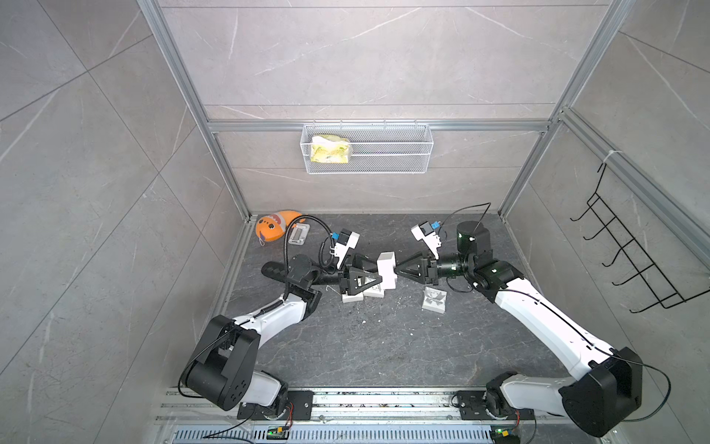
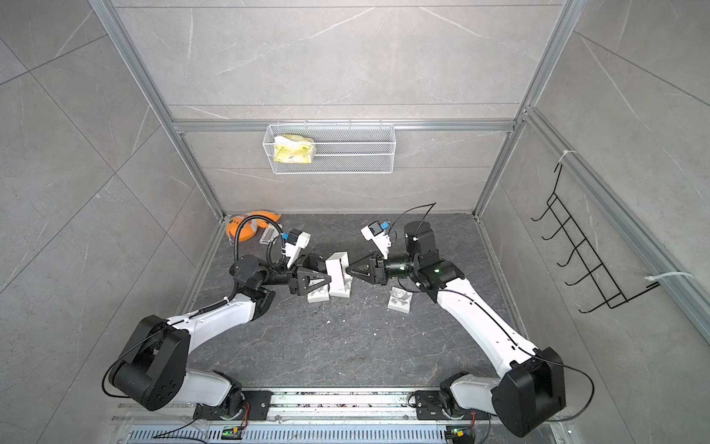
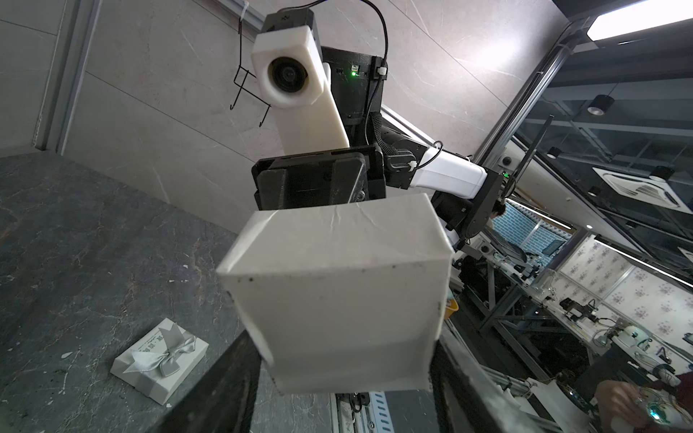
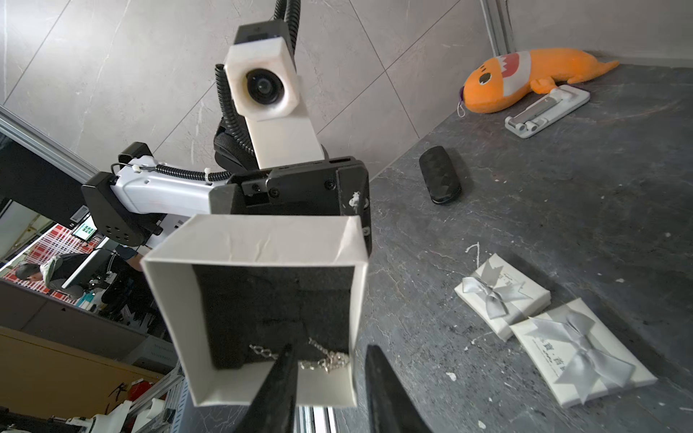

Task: Take the necklace out of the lift-off lid jewelry box
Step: Place the jewelry box at the center of the board.

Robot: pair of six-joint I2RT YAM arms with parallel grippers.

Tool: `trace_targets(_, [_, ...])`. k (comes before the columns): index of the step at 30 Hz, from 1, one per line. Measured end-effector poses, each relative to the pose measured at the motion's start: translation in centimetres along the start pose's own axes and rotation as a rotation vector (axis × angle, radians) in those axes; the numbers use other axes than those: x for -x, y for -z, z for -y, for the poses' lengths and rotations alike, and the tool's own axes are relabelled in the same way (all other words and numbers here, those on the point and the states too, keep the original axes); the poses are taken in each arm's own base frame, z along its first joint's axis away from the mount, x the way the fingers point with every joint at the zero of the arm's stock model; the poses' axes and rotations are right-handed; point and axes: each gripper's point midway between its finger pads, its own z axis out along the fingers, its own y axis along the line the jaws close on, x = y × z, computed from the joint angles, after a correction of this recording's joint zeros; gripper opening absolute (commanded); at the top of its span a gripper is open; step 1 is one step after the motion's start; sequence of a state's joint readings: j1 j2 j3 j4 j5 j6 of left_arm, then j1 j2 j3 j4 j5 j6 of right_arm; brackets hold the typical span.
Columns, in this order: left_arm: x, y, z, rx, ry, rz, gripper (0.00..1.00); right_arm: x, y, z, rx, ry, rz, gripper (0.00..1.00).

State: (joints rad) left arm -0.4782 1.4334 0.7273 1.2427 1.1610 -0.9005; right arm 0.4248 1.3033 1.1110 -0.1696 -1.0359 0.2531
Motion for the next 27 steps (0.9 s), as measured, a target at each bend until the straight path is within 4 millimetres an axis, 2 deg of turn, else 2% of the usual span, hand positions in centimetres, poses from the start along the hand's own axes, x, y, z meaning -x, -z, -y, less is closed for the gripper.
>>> trace_targets(4, [0.0,0.0,0.0,-0.001,0.0,-0.001,0.45,-0.1,-0.4,0.8,-0.015,-0.015,-0.005,0.28])
trace_targets(7, [-0.1,0.0,0.1,-0.003,0.0,-0.002,0.45,0.0,-0.5,1.1,-0.021,-0.027,-0.005,0.15])
trace_targets(10, [-0.1,-0.1,0.0,0.0,0.0,0.0,0.54,0.2,-0.6,0.8,-0.012,-0.026,-0.004,0.0])
trace_targets(14, [-0.2,-0.1,-0.3,0.005,0.004,0.0,0.72,0.2,-0.6,1.0,-0.023,-0.027,-0.005,0.0])
trace_targets(19, [-0.9,0.0,-1.2,0.047,0.019,-0.022,0.8,-0.7,-0.5,2.0,-0.084,-0.059,-0.027,0.0])
trace_targets(22, [-1.0,0.5,-1.4,0.13,0.005,-0.03,0.85,-1.8,0.0,3.4,-0.188,-0.1,-0.052,0.0])
trace_targets(27, [0.5,2.4,0.0,0.327,-0.147,-0.003,0.89,-4.9,1.4,7.1,-0.418,-0.195,-0.128,0.0])
